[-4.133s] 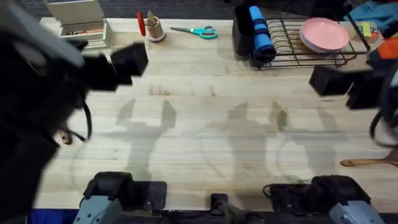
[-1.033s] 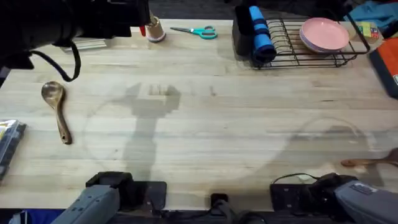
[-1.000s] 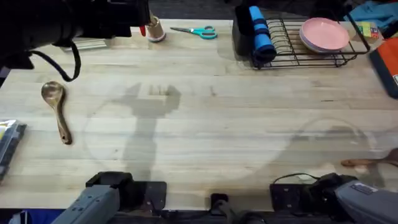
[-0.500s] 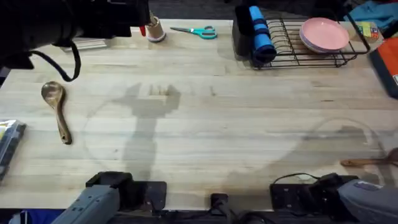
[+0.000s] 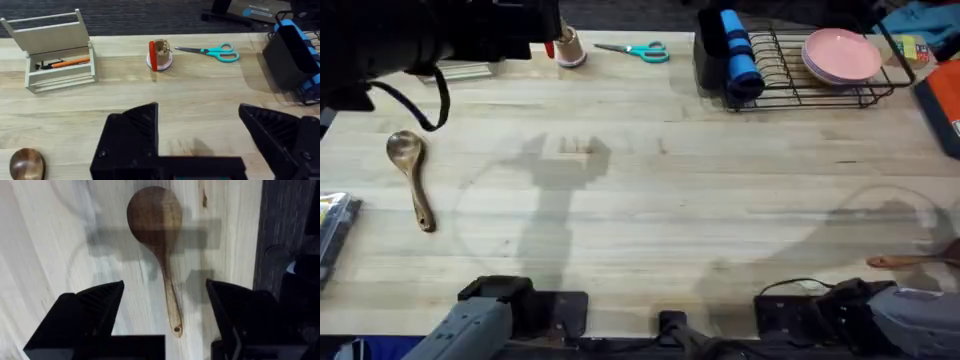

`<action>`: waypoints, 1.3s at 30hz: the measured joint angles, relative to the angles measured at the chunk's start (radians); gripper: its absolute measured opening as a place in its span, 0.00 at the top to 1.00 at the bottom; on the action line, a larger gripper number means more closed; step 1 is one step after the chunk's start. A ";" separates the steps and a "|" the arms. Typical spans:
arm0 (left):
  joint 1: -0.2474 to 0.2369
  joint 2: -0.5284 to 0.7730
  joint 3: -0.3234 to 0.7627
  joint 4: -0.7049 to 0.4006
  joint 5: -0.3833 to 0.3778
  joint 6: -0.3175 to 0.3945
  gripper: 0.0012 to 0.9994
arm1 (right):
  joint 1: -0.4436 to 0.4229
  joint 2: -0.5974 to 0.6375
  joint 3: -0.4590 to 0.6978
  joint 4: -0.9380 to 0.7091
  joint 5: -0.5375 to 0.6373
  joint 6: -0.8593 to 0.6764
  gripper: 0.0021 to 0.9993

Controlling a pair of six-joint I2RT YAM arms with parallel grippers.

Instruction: Pick up the spoon on the table one by one and put them onto the rack

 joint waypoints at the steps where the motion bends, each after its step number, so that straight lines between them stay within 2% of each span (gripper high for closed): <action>1: 0.000 0.000 0.000 0.000 0.000 0.000 0.01 | 0.000 0.005 -0.007 0.011 0.000 0.000 0.01; 13: 0.000 0.000 0.000 0.000 0.000 0.000 0.01 | 0.000 0.027 -0.167 0.166 0.000 0.000 0.01; 39: 0.000 0.000 0.000 0.000 0.000 0.000 0.01 | 0.000 0.040 -0.173 0.174 -0.032 0.015 0.01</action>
